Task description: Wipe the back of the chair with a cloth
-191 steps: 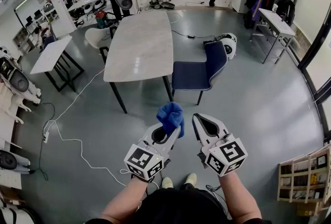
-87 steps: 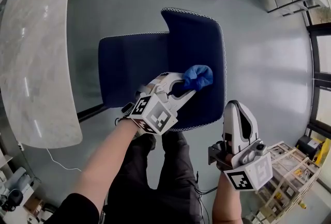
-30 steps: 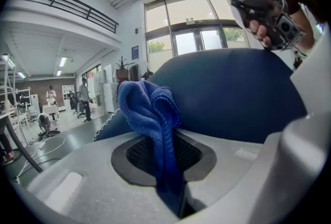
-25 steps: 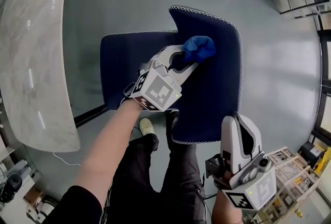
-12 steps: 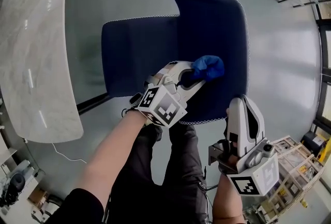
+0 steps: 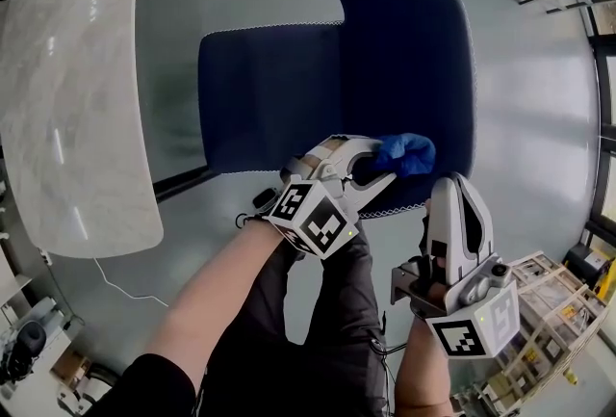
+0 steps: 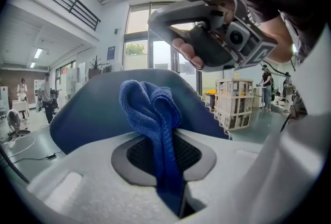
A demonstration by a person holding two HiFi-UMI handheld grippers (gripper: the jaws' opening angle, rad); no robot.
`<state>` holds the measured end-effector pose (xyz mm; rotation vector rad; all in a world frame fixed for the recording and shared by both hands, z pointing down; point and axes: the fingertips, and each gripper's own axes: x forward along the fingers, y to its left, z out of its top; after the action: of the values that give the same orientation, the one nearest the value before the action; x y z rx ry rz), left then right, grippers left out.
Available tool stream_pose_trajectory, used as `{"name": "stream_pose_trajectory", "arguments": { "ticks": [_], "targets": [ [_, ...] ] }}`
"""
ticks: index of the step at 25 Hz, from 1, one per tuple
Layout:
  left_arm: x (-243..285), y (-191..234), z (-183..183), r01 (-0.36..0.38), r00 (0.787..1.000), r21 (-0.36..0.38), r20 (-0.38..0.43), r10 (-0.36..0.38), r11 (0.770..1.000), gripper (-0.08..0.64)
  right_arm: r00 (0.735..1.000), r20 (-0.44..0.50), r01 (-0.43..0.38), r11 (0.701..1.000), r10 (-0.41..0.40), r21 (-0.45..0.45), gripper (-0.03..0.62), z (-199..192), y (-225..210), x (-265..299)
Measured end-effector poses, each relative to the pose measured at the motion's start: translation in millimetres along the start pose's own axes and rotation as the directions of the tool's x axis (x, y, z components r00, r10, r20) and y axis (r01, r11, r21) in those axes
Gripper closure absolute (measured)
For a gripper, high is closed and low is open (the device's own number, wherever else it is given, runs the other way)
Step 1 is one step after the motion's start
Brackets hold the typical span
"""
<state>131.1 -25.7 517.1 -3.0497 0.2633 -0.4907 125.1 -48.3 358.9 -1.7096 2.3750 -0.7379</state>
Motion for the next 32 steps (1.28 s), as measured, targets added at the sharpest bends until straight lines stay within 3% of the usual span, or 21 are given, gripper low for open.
{"name": "stream_pose_trajectory", "arguments": {
  "ticks": [11, 15, 17, 20, 25, 32],
  "targets": [
    [-18.7, -37.7, -1.8, 0.05, 0.998, -0.041, 0.029, -0.049, 0.998, 0.489, 1.0, -0.012, -0.003, 1.0, 0.003, 0.0, 0.579, -13.0, 17.3, 0.2],
    [-19.9, -24.8, -2.1, 0.031, 0.998, -0.069, 0.05, -0.027, 0.997, 0.489, 1.0, 0.007, -0.023, 1.0, 0.023, 0.008, 0.578, -8.6, 20.7, 8.4],
    [-22.9, 1.3, -8.1, -0.013, 0.998, -0.085, 0.054, 0.018, 0.996, 0.489, 0.999, 0.003, -0.042, 0.999, 0.042, 0.011, 0.579, -12.5, 28.4, 15.7],
    [-28.4, 63.9, -22.8, -0.135, 0.989, -0.098, 0.04, 0.14, 0.986, 0.489, 0.997, -0.016, -0.08, 0.997, 0.08, 0.014, 0.578, -21.5, 41.0, 25.0],
    [-26.6, 173.8, -38.0, -0.346, 0.938, -0.07, 0.004, 0.347, 0.936, 0.489, 0.99, -0.042, -0.136, 0.99, 0.137, 0.029, 0.579, -32.2, 44.6, 38.9],
    [-9.5, 244.8, -68.7, -0.432, 0.902, -0.051, -0.007, 0.432, 0.9, 0.489, 0.989, -0.035, -0.142, 0.989, 0.143, 0.031, 0.578, -45.0, 33.3, 70.7]
  ]
}}
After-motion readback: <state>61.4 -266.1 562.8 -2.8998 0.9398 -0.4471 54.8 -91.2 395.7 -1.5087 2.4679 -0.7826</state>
